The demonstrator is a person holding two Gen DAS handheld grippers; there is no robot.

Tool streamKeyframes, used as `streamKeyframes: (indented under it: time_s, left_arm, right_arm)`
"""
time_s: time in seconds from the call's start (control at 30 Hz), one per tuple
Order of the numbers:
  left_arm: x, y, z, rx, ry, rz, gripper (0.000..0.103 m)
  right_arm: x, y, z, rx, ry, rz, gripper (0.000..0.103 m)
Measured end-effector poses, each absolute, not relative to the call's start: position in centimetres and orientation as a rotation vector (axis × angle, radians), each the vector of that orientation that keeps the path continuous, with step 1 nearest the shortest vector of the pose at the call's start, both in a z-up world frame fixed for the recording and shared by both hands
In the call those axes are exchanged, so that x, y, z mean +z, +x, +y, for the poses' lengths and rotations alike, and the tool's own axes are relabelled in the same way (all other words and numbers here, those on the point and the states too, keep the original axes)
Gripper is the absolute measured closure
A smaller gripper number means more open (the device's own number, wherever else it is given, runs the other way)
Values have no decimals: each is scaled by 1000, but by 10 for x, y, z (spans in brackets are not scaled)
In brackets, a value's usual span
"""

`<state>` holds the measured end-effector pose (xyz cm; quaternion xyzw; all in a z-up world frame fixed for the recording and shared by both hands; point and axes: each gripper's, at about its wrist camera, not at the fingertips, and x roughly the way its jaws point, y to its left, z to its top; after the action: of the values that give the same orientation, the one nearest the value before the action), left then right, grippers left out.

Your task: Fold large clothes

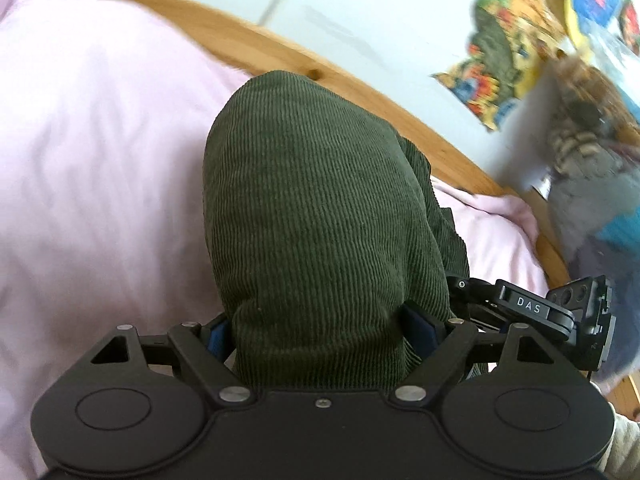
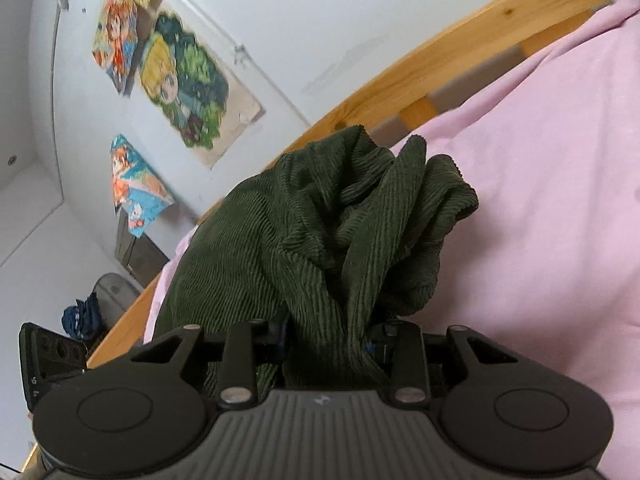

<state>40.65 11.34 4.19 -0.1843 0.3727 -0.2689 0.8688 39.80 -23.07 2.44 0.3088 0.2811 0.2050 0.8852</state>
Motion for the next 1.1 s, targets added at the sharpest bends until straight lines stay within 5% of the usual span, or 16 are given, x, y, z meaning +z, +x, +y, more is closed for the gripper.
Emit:
streamKeyframes:
  time_s: [0.27, 0.57, 1.1]
  left_arm:
    - [1, 416, 119, -551, -378, 823, 14]
    - [1, 411, 117, -496, -356, 814, 3]
    - [30, 381, 107, -347, -202, 758, 1]
  right_arm:
    - [-5, 416, -211, 381, 602, 673, 63]
    - [6, 403, -205, 360, 446, 667, 44]
    - [38, 369, -190, 287, 202, 560, 7]
